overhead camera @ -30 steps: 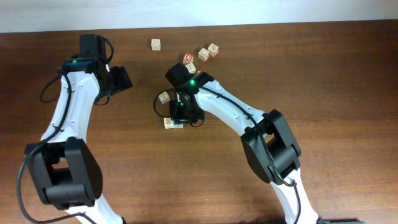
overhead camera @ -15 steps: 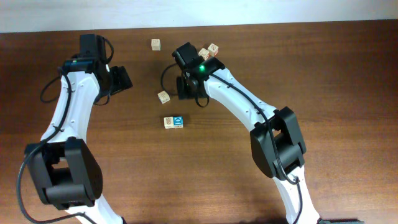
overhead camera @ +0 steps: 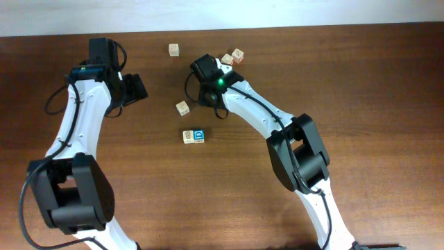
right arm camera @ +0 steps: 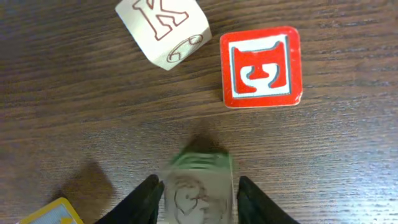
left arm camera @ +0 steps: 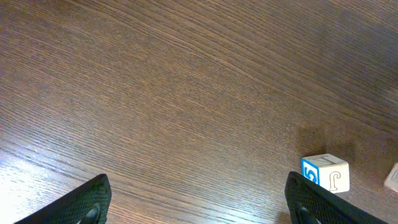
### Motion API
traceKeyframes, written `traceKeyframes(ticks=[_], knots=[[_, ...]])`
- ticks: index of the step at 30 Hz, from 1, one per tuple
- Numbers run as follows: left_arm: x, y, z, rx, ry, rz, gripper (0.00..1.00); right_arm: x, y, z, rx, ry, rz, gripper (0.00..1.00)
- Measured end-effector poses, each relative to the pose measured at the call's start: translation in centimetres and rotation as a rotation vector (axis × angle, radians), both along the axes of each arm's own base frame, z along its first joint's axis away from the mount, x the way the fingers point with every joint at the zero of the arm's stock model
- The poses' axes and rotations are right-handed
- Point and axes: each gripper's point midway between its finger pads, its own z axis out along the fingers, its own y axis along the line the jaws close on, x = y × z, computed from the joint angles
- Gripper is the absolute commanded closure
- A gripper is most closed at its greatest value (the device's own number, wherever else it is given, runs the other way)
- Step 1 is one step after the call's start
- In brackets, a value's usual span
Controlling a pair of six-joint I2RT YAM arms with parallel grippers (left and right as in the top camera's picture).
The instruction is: Rotate 4 blocks
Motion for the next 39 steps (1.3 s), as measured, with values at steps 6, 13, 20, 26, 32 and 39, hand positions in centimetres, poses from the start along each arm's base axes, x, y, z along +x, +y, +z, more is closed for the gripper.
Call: traceKeyframes(ticks=[6, 13, 20, 26, 32, 39], knots=[[0.0, 0.0, 0.0, 0.0, 0.0, 0.0, 0.12, -0.6, -0.5, 0.0, -0.025, 0.028, -0.001, 0.75], [0.0, 0.0, 0.0, 0.0, 0.0, 0.0, 0.12, -5.0, -0.7, -0.1, -0.022, 0.226, 0.11, 0.76], [0.0, 0.0, 0.0, 0.0, 0.0, 0.0, 0.12, -10.8, -0.3, -0.2, -0.006, 0.446, 0.213, 0.76], [0.0, 0.0, 0.0, 0.0, 0.0, 0.0, 0.12, -13.0, 2.6, -0.1, -0.004, 0.45, 0.321, 0.75], [0.0, 0.0, 0.0, 0.0, 0.0, 0.0, 0.12, -12.6, 3.2, -0.1, 0.019, 0.432, 0.332, 0.74], [0.0, 0.0, 0.0, 0.0, 0.0, 0.0, 0.12, -13.0, 2.9, -0.7, 0.009, 0.448, 0.334, 0.61]])
